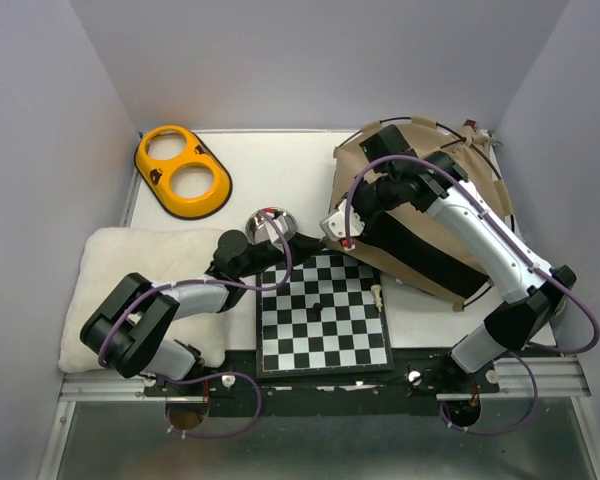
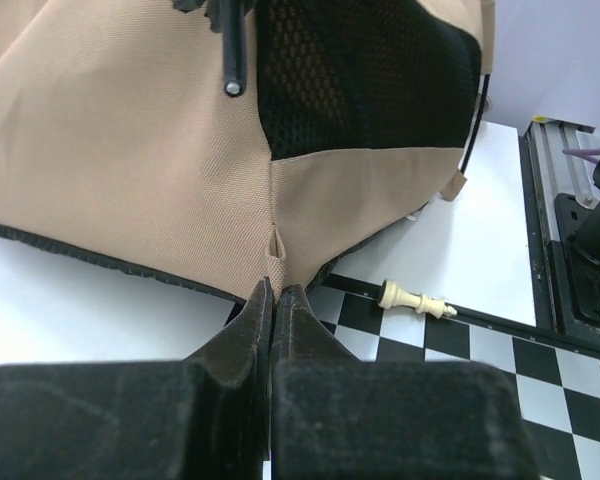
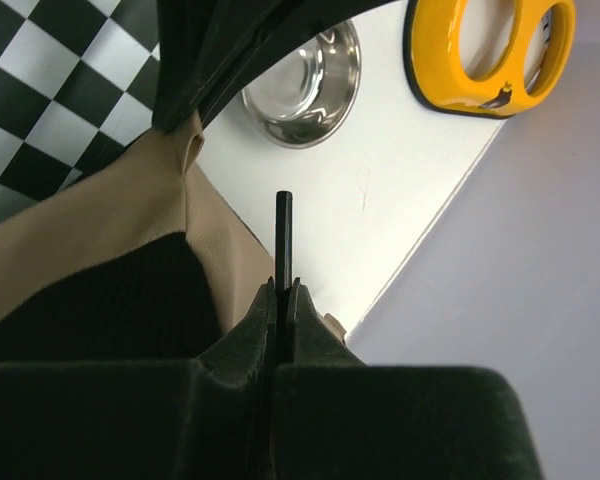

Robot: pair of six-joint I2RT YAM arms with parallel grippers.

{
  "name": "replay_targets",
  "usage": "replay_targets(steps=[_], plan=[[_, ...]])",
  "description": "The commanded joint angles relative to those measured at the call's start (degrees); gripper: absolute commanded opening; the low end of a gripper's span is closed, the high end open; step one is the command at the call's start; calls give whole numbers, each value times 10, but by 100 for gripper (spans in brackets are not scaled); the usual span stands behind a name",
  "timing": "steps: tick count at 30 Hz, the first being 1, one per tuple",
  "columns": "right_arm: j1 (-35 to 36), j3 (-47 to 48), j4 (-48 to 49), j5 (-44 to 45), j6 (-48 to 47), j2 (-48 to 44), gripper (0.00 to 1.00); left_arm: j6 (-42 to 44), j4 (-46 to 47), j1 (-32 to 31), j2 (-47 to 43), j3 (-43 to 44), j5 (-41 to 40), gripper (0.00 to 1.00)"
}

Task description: Set up the pet tent

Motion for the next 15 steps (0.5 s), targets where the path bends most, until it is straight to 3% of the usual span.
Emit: replay_targets(steps=[1, 15], plan=[[-19, -30, -39, 50, -34, -20, 1, -10, 11, 3, -28, -7, -4, 0], [-12, -106, -22, 42, -54, -25, 1, -33, -10, 2, -12, 34, -8, 0]])
